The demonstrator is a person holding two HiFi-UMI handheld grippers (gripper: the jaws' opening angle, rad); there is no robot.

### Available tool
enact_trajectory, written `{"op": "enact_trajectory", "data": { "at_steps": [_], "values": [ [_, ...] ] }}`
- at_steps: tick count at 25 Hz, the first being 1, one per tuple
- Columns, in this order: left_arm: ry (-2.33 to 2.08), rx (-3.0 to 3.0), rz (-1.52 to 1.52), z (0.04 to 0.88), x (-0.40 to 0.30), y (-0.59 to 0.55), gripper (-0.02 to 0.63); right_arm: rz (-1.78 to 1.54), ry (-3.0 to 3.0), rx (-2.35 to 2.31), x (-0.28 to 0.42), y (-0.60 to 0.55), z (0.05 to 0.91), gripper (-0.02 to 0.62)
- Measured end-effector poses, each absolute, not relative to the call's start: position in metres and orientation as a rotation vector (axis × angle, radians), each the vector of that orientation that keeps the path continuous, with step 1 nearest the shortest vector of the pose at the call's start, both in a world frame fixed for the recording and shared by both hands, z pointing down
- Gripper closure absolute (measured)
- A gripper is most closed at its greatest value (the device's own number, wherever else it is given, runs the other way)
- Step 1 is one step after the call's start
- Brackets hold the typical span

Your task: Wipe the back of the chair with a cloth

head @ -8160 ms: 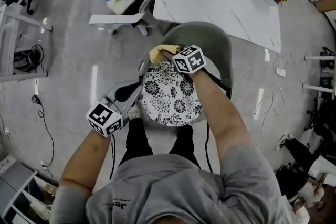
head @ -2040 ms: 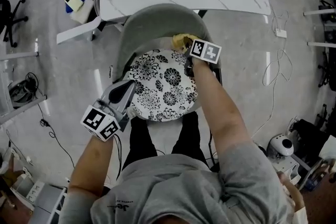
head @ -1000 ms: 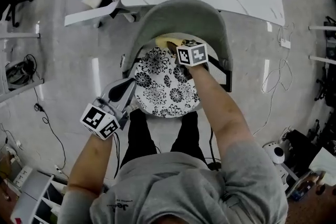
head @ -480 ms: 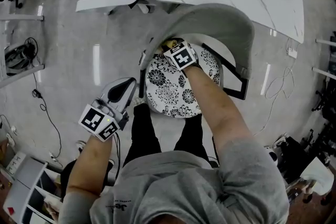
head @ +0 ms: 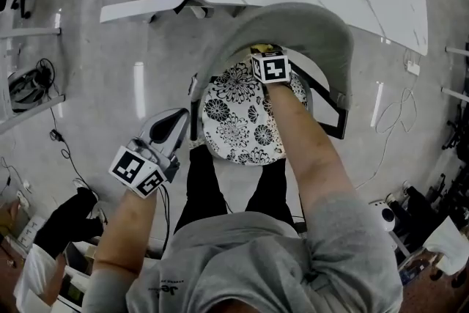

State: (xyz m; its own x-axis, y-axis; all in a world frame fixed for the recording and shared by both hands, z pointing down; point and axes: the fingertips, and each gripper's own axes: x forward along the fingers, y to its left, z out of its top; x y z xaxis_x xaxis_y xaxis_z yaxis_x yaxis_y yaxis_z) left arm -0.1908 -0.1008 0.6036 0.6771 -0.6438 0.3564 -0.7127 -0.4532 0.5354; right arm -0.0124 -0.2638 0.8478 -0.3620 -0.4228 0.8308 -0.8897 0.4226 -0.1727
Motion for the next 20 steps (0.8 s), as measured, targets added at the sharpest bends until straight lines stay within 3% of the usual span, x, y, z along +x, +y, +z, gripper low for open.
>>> {"op": "enact_trajectory", "data": {
  "at_steps": [15, 20],
  "values": [
    [-0.886, 2.313, 0.193, 0.59, -0.1, -0.111, 0.548, 1.295, -1.652, 1.763, 0.188, -0.243, 0.844, 0.535],
    [-0.861, 2.343, 0.2, 0.581, -0.077, -0.106, 0.548, 1.399, -1.599, 1.892, 0.218, -0.218, 0.837, 0.537]
  ]
}}
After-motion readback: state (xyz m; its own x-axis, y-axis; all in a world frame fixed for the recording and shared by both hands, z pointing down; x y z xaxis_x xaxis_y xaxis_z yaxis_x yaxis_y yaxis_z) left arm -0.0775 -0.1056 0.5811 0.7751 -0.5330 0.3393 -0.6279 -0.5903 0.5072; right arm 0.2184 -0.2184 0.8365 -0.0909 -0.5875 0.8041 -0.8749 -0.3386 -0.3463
